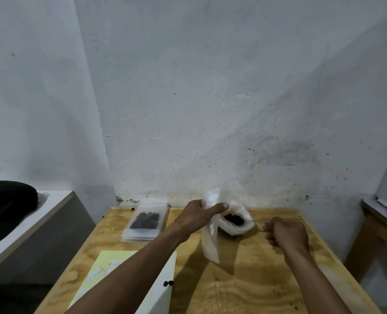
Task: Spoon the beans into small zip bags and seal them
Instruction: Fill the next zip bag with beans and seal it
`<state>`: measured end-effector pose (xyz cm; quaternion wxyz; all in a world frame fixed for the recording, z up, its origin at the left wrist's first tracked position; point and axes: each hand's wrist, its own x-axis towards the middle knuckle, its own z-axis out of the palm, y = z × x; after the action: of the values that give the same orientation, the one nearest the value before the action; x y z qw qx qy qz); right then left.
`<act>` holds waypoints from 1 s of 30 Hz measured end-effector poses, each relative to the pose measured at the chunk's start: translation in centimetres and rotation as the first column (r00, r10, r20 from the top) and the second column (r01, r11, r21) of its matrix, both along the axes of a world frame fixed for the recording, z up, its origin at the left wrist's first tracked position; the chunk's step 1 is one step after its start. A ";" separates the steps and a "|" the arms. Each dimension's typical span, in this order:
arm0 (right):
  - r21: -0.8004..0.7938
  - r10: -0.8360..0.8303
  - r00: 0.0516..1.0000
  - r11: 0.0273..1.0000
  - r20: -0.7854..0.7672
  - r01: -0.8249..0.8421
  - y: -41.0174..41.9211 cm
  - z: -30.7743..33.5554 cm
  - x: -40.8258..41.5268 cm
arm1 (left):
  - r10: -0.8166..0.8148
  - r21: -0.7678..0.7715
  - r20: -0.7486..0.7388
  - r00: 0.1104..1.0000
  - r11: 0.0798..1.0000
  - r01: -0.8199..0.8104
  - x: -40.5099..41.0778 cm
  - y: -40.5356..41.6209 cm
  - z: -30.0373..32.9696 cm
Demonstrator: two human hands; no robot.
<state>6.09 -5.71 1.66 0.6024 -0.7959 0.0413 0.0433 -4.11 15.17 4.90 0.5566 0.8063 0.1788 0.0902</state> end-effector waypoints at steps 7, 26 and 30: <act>0.094 0.046 0.998 0.994 0.048 -0.050 -0.5 3.4 0.9 | -0.023 0.375 -0.084 0.996 0.926 0.053 -0.9 2.9 1.2; -0.076 0.365 0.878 0.930 0.311 -0.360 5.4 3.8 -3.2 | 0.033 0.320 -0.212 0.977 0.947 0.037 -3.3 6.8 -1.1; -0.118 0.347 0.842 0.937 0.413 -0.329 4.6 3.3 -2.9 | 0.038 0.310 -0.181 0.983 0.950 0.020 -2.9 6.8 -1.4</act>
<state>3.20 -1.13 4.99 0.5627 -0.7931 -0.2317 -0.0275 -7.02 22.00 3.53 0.4033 0.8878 0.2170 0.0444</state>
